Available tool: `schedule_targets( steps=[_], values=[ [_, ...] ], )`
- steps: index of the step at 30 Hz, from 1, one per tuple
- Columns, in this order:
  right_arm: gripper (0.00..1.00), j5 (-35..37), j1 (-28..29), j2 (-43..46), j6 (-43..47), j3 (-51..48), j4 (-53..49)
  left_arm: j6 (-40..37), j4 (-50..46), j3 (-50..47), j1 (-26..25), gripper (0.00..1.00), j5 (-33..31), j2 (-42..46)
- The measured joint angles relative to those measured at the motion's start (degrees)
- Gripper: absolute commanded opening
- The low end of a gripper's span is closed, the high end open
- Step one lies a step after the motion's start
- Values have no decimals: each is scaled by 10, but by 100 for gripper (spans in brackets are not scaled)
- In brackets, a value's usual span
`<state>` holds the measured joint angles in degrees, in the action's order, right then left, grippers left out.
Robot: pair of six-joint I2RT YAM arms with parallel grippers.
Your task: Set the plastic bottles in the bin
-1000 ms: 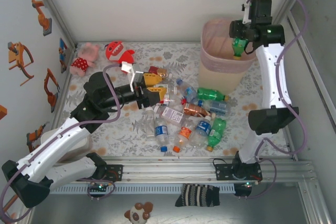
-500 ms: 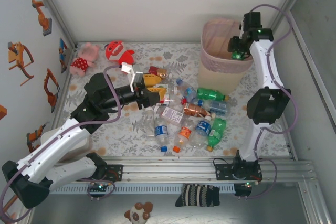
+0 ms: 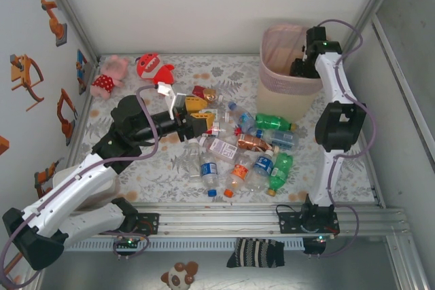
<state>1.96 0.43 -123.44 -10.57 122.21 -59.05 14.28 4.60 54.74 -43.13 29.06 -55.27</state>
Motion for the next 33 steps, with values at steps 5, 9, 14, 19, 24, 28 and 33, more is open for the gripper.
schedule_targets(
  steps=[5, 9, 14, 19, 24, 28, 33],
  values=[
    [72, -5, 0, 0, -2, 0, -5, 0, -5, 0, 0, 59, -10, 6],
    [74, -7, 0, 3, -1, 4, -16, 0, -8, 0, 0, 59, -17, 9],
    [74, -8, 0, 23, -2, 24, -33, 0, -12, -1, 0, 59, -26, 9],
    [74, -9, 0, 65, -2, 46, -42, 0, -25, -1, 0, 59, -41, 9],
    [74, -9, 1, 113, -2, 60, -49, 0, -40, -1, 0, 59, -72, 9],
    [74, -11, 2, 148, -2, 62, -51, 3, -66, -1, 0, 58, -122, 5],
    [73, -19, 5, 184, -8, 62, -52, 22, -117, 3, 0, 58, -206, -12]
  ],
)
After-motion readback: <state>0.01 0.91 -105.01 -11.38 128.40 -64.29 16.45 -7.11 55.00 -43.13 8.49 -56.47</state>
